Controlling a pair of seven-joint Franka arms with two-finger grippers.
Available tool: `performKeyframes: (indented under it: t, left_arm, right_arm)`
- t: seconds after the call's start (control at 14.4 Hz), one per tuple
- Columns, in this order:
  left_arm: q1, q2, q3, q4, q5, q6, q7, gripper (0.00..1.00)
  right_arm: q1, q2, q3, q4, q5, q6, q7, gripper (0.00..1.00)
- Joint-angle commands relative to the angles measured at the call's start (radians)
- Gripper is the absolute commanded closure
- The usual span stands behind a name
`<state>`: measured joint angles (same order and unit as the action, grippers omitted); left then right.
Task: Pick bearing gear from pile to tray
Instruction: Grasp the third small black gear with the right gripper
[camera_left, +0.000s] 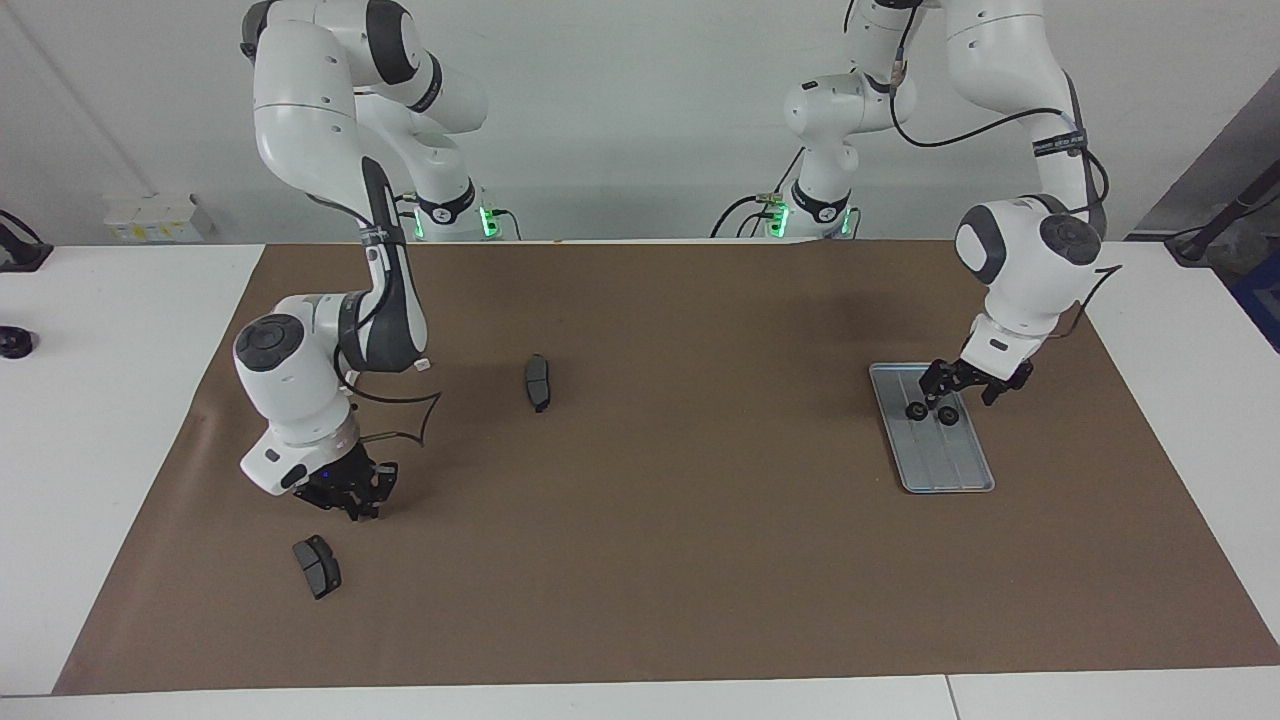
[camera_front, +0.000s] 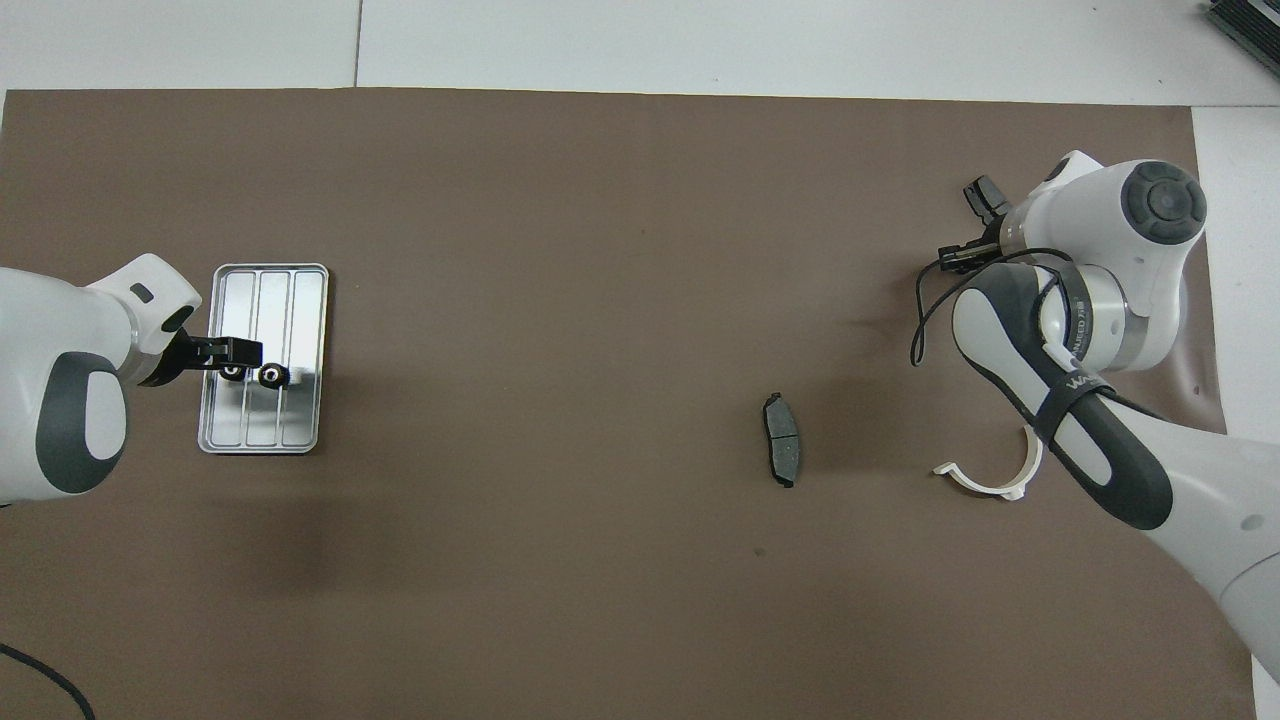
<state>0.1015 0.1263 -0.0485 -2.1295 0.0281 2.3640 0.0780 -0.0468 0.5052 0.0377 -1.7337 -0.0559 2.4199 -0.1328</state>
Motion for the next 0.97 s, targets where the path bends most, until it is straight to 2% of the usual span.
performKeyframes:
  t: [0.0, 0.14, 0.21, 0.35, 0.63, 0.76, 0.9]
  left_arm:
    - [-0.071, -0.050, 0.012, 0.083, -0.002, -0.150, 0.009, 0.00]
    - [-0.109, -0.051, 0.009, 0.178, 0.004, -0.306, 0.008, 0.00]
    - [-0.140, -0.059, 0.010, 0.193, 0.015, -0.346, 0.003, 0.00]
    - [-0.163, -0.079, 0.007, 0.206, 0.021, -0.379, -0.030, 0.00]
    - [-0.177, -0.103, 0.006, 0.301, 0.019, -0.506, -0.041, 0.00]
    - [-0.177, -0.096, -0.001, 0.359, 0.010, -0.543, -0.046, 0.00]
    - [-0.183, -0.094, -0.001, 0.353, 0.009, -0.523, -0.088, 0.00]
  right_arm:
    - [0.053, -0.022, 0.011, 0.052, 0.001, -0.082, 0.015, 0.80]
    - [0.120, -0.031, 0.011, 0.078, -0.015, -0.105, 0.082, 0.80]
    - [0.166, -0.031, 0.011, 0.091, -0.010, -0.104, 0.103, 0.80]
    - [0.257, -0.030, 0.011, 0.098, -0.018, -0.087, 0.162, 0.80]
    - [0.433, -0.028, 0.011, 0.129, -0.016, -0.044, 0.321, 0.80]
    - [0.520, -0.022, 0.011, 0.131, -0.004, 0.031, 0.433, 0.80]
    - [0.576, 0.007, 0.011, 0.132, -0.012, 0.099, 0.505, 0.81]
